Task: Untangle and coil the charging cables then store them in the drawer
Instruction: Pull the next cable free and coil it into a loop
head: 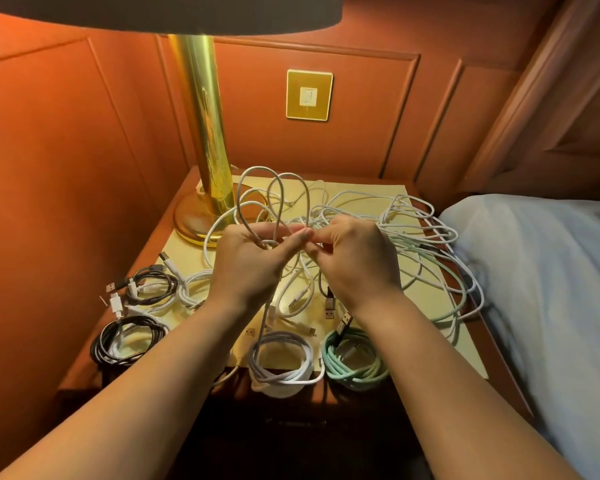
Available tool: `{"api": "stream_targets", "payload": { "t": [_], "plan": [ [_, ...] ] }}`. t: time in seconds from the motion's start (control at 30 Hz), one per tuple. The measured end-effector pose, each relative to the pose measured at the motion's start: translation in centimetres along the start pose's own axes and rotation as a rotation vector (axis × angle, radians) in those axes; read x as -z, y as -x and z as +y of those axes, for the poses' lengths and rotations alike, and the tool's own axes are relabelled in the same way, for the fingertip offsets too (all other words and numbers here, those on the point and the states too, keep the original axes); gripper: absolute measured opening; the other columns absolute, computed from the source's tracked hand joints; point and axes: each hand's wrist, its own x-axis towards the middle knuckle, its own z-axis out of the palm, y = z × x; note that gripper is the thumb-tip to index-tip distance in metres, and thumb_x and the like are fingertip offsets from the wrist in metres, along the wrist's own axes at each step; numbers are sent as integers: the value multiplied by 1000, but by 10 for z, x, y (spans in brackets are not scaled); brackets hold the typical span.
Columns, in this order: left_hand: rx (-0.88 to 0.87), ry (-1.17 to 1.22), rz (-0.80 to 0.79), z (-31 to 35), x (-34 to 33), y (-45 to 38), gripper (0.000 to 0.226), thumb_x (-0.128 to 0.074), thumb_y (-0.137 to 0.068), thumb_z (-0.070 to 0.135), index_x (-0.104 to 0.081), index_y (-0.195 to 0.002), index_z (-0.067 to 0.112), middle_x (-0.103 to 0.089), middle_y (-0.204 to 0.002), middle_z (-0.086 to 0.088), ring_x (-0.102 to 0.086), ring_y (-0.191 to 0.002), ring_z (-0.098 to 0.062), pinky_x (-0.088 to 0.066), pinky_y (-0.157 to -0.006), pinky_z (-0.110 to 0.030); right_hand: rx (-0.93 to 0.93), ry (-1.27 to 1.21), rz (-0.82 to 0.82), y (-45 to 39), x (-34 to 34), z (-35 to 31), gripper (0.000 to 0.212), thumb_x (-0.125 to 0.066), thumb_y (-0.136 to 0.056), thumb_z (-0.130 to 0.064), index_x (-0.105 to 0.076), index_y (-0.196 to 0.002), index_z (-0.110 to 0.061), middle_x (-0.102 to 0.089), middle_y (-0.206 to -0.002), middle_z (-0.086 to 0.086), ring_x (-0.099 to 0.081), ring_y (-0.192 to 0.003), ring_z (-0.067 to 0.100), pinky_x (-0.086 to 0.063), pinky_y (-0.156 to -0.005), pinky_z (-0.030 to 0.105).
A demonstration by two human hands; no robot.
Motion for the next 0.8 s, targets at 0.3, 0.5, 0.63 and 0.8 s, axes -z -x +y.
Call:
{"api": "stream_targets", "payload": {
  "t": [0.3,0.5,0.63,0.8],
  "plan": [
    [67,173,104,9,9,-7,16,-78,-87,15,-77,-95,1,-78,-87,-8,-73,-81,-5,-55,-71,-14,-55,26,-25,-1,3,-5,25,-71,-95,-50,-81,-110,-32,-75,-99,-6,-67,-88,18,-38,-65,26],
    [215,367,226,23,24,-16,10,-77,-89,24,-73,-88,15,-67,-68,9,-57,-59,-3,-40,-56,-25,-190,84,-98,-3,6,3,29,-68,-94,-58,-80,-103,-33,-75,-95,-7,-61,-80,15,-38,-59,24],
    [235,453,164,33,36,-15,13,-74,-86,31,-69,-87,19,-57,-63,12,-43,-57,-6,-33,-55,-26,-215,40,-75,-1,5,2,23,-69,-97,-49,-79,-113,-35,-76,-96,-9,-67,-83,16,-43,-60,23],
    [113,326,-171,52,58,-2,15,-78,-80,44,-78,-82,29,-52,-64,11,-44,-59,-3,-35,-54,-22,-372,-827,-160,-7,19,1,17,-68,-101,-25,-78,-114,-22,-77,-88,-4,-63,-61,0,-49,-58,26]
  ]
}}
